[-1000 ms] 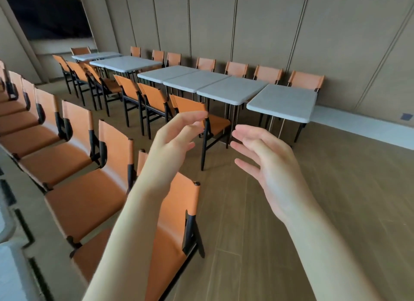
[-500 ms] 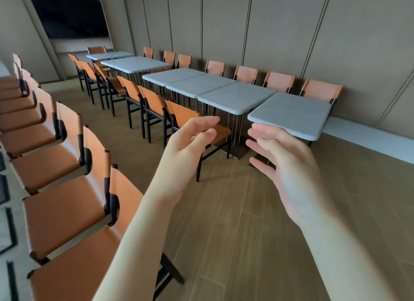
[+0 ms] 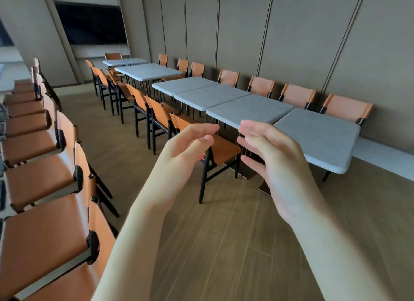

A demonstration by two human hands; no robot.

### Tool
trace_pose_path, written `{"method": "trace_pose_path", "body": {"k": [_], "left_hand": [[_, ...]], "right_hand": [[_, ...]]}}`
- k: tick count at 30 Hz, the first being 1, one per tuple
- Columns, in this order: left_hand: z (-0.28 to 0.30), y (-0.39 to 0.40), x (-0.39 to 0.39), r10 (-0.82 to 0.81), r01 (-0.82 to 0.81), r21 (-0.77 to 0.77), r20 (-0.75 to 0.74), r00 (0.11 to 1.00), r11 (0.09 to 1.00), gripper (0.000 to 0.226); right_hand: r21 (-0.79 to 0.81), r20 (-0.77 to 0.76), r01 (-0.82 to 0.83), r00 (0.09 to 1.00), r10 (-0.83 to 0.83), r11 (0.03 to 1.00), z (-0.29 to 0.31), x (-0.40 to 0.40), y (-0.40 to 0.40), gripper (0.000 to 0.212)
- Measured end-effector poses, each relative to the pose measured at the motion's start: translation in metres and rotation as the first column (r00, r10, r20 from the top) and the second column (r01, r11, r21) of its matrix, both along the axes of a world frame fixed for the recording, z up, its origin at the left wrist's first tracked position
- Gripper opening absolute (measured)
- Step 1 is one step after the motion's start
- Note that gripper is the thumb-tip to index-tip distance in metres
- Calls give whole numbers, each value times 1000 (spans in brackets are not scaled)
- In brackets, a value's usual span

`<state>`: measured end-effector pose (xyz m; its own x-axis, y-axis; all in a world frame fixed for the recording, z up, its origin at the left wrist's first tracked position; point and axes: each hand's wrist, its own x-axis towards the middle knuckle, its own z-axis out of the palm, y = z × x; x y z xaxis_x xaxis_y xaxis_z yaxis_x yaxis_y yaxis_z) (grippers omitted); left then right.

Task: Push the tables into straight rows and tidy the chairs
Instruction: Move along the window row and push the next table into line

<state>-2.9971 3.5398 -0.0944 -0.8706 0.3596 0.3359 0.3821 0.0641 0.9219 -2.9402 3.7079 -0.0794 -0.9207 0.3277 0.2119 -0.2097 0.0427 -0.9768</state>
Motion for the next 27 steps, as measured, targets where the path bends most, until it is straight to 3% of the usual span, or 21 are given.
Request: {"method": "trace_pose_path", "body": {"k": [13, 27], "left_hand": [[5, 65, -147, -7, 7, 1, 8, 1000, 1000, 35], [-2, 65, -253, 237, -236, -20, 35, 971, 972, 37]], "right_hand": [[3, -1, -22, 1000, 22, 1000, 9, -158, 58, 23], [16, 15, -282, 959, 281, 959, -3, -309, 56, 24]]}}
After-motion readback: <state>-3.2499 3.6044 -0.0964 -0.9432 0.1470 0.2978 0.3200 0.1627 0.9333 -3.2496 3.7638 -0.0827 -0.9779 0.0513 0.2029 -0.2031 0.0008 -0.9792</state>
